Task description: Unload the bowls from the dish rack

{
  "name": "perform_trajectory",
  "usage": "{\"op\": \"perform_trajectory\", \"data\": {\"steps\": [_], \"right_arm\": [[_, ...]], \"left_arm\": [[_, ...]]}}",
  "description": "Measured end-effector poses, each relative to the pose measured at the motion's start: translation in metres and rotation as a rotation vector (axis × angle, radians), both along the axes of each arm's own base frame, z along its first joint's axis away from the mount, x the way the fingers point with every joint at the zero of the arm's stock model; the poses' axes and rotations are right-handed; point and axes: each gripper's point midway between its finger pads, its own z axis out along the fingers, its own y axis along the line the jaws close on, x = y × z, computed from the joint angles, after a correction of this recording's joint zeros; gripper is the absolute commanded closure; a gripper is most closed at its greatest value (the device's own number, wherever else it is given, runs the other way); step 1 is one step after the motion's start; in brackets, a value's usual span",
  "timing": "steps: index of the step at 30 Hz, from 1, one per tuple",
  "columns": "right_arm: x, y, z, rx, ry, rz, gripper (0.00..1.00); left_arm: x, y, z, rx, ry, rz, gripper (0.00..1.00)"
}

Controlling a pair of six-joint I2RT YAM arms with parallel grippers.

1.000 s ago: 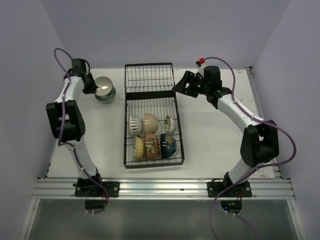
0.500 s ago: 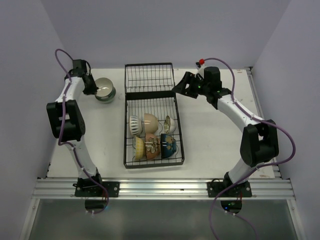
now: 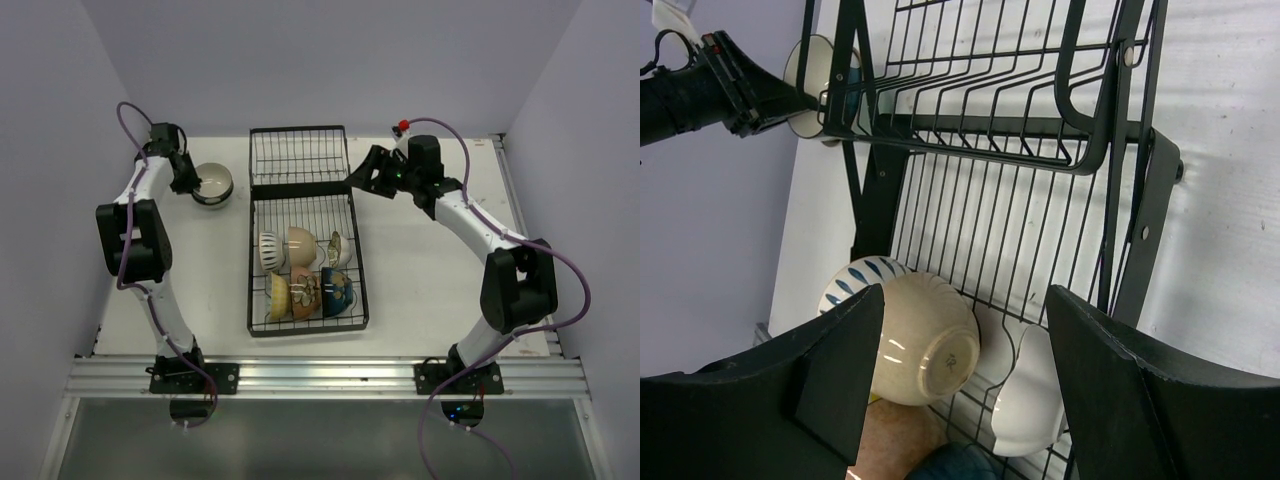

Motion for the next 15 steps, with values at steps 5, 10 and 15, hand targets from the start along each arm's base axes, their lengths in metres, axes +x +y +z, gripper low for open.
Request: {"op": "perform_trajectory", "data": {"steps": [5,10,15], "right_arm": [[0.0009,-0.0012,0.0004,0.001,-0.002,-0.003,0.3],[0.0015,-0.0019,0.0007,0.003,-0.001,-0.006,0.3],[0.0015,-0.002,0.0007,0.004,0.0,-0.007,0.29]], "left_arm": [[0.0011,0.0006,0.0008,0.007,-0.005,0.001,0.61],[-0.0008,0.0008,-0.0012,0.009,0.003,0.001,0.5],[-0.0042,0.0002,-0.0056,0.007,0.015,0.001,0.47]]}}
